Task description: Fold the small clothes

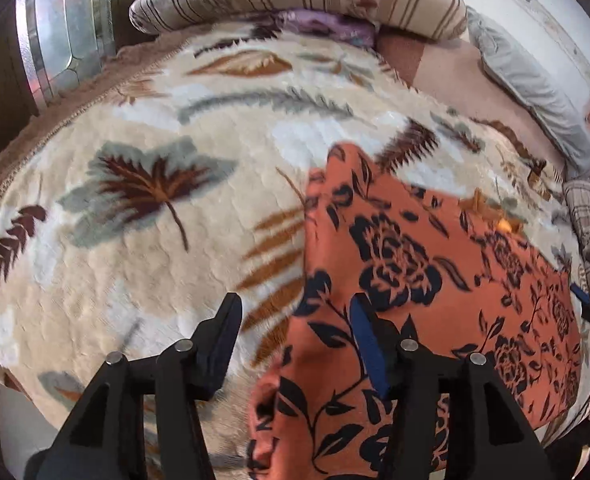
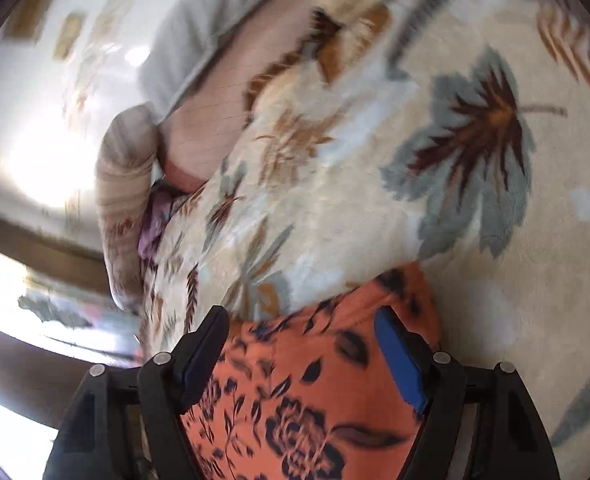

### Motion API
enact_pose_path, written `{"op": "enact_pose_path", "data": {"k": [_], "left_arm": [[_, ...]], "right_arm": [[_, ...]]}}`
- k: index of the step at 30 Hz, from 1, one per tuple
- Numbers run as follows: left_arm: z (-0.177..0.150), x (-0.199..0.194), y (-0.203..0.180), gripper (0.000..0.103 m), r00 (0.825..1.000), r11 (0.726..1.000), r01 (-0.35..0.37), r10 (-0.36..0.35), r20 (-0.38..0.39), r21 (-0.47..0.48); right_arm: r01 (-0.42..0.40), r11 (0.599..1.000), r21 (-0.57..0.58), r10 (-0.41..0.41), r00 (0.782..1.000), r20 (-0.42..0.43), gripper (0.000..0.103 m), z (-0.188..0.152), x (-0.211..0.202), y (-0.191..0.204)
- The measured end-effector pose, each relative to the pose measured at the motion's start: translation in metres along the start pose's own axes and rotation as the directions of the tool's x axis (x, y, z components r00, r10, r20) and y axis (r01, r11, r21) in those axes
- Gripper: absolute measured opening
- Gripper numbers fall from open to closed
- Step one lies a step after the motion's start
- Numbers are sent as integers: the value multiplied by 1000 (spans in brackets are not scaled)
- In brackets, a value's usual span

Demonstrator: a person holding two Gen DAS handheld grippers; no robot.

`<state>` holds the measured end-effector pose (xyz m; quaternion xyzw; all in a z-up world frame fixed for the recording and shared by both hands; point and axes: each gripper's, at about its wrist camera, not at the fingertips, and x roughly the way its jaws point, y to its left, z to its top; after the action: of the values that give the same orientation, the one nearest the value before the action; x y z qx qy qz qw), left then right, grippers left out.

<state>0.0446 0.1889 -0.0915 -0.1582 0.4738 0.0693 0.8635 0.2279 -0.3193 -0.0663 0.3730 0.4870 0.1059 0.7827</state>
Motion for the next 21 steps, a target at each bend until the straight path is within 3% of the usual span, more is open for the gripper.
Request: {"op": "enact_pose_path", "data": {"k": [5, 8, 9, 10, 11, 12, 14, 17, 21], "left_arm": [[39, 19, -5, 57, 998, 998, 53, -52, -29, 35], [69, 45, -18, 57, 997, 996, 41, -36, -61, 85], [77, 58, -21, 57, 998, 993, 0, 8, -66, 119], [84, 72, -19, 57, 993, 986, -89, 99, -68, 140], [90, 84, -11, 58, 984, 982, -149, 158, -76, 121], [94, 91, -1, 58, 984, 984, -155, 161, -76, 89], [98, 92, 13, 56, 969, 971, -231, 234, -72, 55], [94, 64, 22, 55, 986, 987, -161, 162, -34, 6], [69, 8, 10, 57, 995, 996, -85, 82, 63, 42]], "right_arm": [[-94, 987, -130, 83, 993, -87, 78, -69, -18, 47], [-111, 978, -176, 88, 987, -136, 78, -108, -15, 60], [-116, 977, -180, 90, 986, -144, 78, -118, -15, 59], [-120, 977, -179, 92, 983, -159, 78, -125, -14, 56], [-110, 979, -171, 80, 982, -174, 78, -131, -9, 52], [-78, 985, -156, 50, 983, -174, 78, -132, -8, 43], [-66, 992, -108, 50, 988, -147, 78, -129, -9, 28], [-67, 996, -53, 61, 993, -101, 78, -123, -27, 18], [-71, 996, -62, 66, 995, -70, 78, -126, -52, 20]]}}
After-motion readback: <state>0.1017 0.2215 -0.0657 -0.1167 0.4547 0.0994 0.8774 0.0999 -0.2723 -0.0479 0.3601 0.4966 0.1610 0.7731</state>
